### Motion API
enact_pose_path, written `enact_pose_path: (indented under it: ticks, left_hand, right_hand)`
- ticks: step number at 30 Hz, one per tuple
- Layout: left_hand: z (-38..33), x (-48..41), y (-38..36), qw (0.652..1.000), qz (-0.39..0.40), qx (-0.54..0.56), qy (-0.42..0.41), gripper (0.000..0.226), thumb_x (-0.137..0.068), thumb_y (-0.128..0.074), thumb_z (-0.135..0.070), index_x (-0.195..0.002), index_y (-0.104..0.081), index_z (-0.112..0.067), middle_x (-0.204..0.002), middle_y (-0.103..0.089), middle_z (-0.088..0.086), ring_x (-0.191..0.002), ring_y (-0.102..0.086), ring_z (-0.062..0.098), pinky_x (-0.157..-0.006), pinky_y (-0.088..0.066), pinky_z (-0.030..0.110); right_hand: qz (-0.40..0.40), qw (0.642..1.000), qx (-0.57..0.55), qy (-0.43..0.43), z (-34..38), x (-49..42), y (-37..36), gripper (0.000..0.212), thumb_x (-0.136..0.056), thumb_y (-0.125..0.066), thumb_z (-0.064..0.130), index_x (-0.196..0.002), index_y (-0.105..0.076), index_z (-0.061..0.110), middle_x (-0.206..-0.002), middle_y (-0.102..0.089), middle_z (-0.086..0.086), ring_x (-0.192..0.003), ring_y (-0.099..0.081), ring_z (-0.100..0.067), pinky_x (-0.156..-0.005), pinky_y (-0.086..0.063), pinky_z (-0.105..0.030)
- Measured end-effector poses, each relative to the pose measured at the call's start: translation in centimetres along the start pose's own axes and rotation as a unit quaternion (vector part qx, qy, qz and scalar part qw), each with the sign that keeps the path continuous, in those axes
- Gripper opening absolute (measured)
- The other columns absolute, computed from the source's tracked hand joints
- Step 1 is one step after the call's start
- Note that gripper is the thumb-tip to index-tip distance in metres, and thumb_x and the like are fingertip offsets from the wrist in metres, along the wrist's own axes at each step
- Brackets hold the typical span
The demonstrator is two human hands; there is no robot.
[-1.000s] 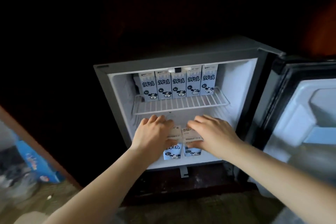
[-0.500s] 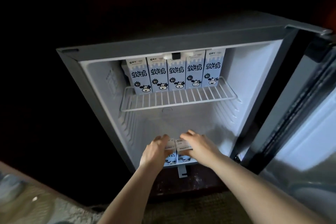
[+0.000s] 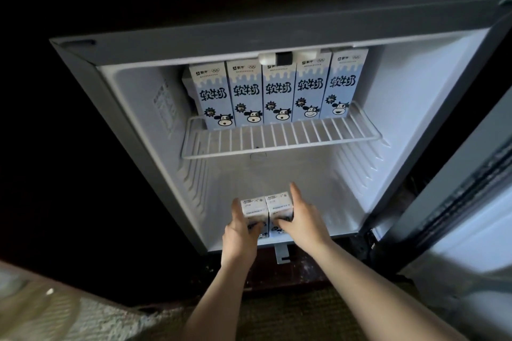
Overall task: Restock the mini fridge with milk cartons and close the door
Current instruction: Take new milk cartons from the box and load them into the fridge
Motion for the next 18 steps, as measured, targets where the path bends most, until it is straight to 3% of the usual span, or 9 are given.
enact_pose_path:
  ticks: [5, 11, 14, 18]
  left_hand:
    - [2.2, -0.6, -1.7, 0.996, 0.02, 0.075, 0.043, 0.052, -0.089, -0.058, -0.009, -0.135, -0.037, -0.022, -0.117, -0.064, 0.003, -0.109, -0.06, 0.024, -0.089, -0.045, 0.029]
    - [2.2, -2.9, -2.4, 0.996, 0.011, 0.08, 0.041, 0.05, -0.093, -0.051, -0.01, -0.139, -0.033, -0.018, -0.122, -0.061, 0.003, -0.102, -0.057, 0.02, -0.079, -0.04, 0.024]
    - [2.3, -4.7, -2.6, 0.995, 0.001, 0.09, 0.046, 0.042, -0.095, -0.049, -0.011, -0.135, -0.04, -0.017, -0.122, -0.061, 0.002, -0.1, -0.056, 0.017, -0.077, -0.039, 0.024]
    - [2.8, -7.9, -3.0, 0.991, -0.003, 0.123, 0.046, 0.038, -0.094, -0.049, -0.01, -0.131, -0.048, -0.019, -0.121, -0.063, 0.003, -0.103, -0.058, 0.019, -0.082, -0.043, 0.025]
  right_hand:
    - [-0.005, 1.0, -0.016, 0.002, -1.2, -0.1, -1.5, 0.048, -0.081, -0.071, 0.019, -0.126, -0.054, 0.018, -0.113, -0.07, 0.004, -0.099, -0.066, -0.016, -0.072, -0.042, -0.015]
    - [-0.029, 0.999, -0.029, 0.0, -1.7, -1.7, -2.1, 0.043, -0.084, -0.069, 0.02, -0.124, -0.054, 0.016, -0.11, -0.07, 0.002, -0.096, -0.066, -0.018, -0.072, -0.045, -0.021]
    - [-0.05, 0.999, -0.021, 0.001, -1.6, -3.1, -2.2, 0.039, -0.086, -0.067, 0.021, -0.122, -0.055, 0.013, -0.104, -0.071, -0.003, -0.09, -0.066, -0.023, -0.066, -0.041, -0.02]
    - [-0.068, 0.997, -0.037, -0.006, -1.7, -5.4, -2.5, 0.032, -0.088, -0.062, 0.016, -0.12, -0.057, 0.012, -0.108, -0.07, -0.004, -0.093, -0.067, -0.022, -0.073, -0.048, -0.025]
Point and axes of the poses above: each hand's wrist, its own x-axis away from the middle knuckle, its own y-axis out of the back of the hand, z = x × y, the point moved 8 cm from there along -x, towards the middle knuckle
